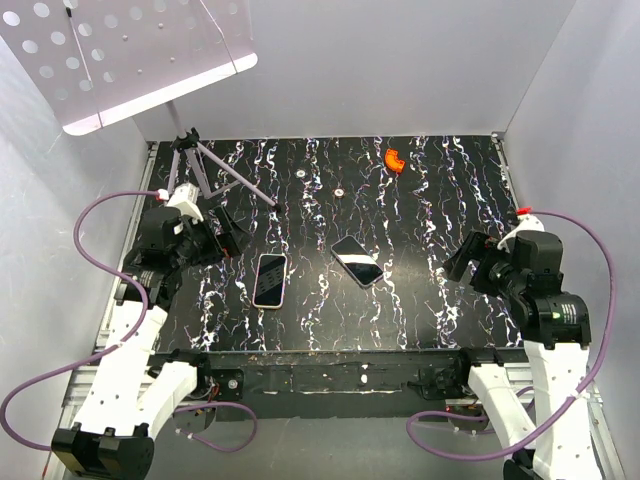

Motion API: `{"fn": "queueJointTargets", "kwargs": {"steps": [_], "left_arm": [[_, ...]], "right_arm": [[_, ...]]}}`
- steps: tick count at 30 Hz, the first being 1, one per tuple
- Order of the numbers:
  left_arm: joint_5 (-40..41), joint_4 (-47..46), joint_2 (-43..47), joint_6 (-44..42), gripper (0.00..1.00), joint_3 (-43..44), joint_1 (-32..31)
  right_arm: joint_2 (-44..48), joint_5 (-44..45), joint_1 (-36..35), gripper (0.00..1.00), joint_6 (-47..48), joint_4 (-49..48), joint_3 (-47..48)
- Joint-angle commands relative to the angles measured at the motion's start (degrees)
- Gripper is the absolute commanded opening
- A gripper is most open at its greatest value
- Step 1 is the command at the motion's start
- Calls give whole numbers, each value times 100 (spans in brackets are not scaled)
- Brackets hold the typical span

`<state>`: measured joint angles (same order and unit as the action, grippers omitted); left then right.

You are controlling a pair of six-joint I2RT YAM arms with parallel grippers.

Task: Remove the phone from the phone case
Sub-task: Pick up the phone at the center of the board.

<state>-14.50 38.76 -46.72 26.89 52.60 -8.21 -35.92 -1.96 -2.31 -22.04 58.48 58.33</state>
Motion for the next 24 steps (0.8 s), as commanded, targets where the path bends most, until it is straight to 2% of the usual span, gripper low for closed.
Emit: {"fn": "queueJointTargets", "kwargs": {"steps": [1, 6, 9, 15, 19, 21, 22, 24], "left_arm": [[-421, 105, -39, 35, 100, 66, -102], [-703, 79, -39, 167, 100, -57, -216], [-905, 79, -22, 220, 100, -162, -260], [-1248, 35, 22, 492, 99, -417, -444], [-1397, -44, 101, 729, 100, -610, -690], [-1415, -105, 145, 826, 100, -707, -796], [-1406, -141, 154, 861, 99, -751, -831], [-1397, -211, 146, 896, 100, -812, -893]], "right_arm": [[-318, -769, 11, 100, 235, -486, -49], [-924, -1667, -357, 100, 394, -1294, -295], [-1398, -1379, -1155, 100, 490, -1707, -313], [-2909, -1035, -2633, 100, 999, -2112, 90], [-3832, -1044, -2740, 100, 1587, -2165, 442], [-4516, -1105, -2740, 100, 1747, -1877, 810], [-4755, -1157, -2758, 95, 1799, -1823, 969], [-5300, -1123, -2828, 94, 1879, -1726, 1311]]}}
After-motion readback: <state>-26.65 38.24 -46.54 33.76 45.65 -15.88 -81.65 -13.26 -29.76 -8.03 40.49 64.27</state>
